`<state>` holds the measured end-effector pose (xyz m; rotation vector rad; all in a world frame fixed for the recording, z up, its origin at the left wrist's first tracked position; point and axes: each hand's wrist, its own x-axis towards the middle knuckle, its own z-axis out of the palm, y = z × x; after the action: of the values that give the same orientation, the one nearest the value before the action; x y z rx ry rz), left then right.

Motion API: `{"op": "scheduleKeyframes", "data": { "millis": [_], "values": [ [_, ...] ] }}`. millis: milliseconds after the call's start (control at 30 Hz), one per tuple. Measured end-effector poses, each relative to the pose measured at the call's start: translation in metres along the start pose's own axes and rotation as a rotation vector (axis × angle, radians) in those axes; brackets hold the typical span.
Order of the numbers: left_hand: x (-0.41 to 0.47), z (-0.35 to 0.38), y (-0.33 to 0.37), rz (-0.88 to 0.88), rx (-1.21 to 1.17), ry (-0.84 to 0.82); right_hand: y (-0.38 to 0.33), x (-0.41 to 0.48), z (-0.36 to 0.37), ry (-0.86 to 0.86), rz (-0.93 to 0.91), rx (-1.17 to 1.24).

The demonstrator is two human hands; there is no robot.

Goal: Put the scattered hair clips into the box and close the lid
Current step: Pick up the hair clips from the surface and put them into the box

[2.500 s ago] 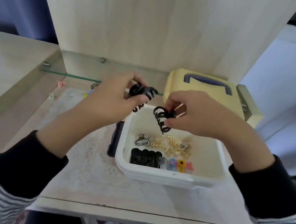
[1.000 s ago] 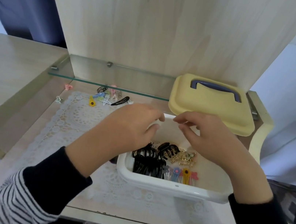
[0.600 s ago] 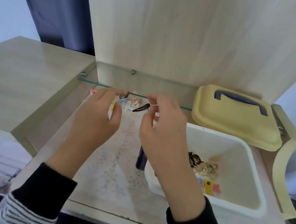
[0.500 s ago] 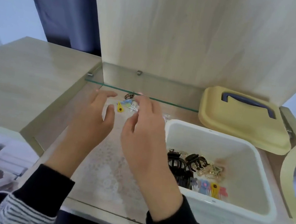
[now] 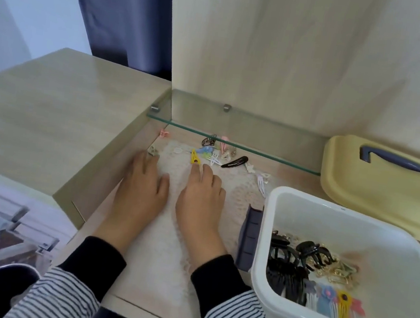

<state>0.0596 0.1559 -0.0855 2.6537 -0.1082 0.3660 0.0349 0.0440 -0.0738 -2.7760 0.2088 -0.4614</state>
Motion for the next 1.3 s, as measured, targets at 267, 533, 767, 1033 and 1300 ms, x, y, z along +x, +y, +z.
{"op": "scheduleKeyframes", "data": {
  "millis": [267,533,767,1033,1300],
  "values": [
    [0.024,0.011,0.002,-0.029,-0.074,0.053,0.005,0.016,0.018,-0.067,-0.032,-0.09],
    [0.021,0.012,-0.003,0.044,-0.202,0.164,0.005,0.013,0.021,0.096,-0.019,-0.085],
    [0.017,0.003,-0.002,-0.001,-0.308,0.174,0.006,0.011,0.016,0.185,-0.008,0.014],
    [0.014,-0.002,0.004,-0.008,-0.353,0.185,0.002,0.007,0.009,0.265,-0.063,0.04],
    [0.018,-0.013,0.002,-0.145,-0.474,0.109,-0.033,-0.022,-0.027,0.304,-0.199,0.273]
  ]
}}
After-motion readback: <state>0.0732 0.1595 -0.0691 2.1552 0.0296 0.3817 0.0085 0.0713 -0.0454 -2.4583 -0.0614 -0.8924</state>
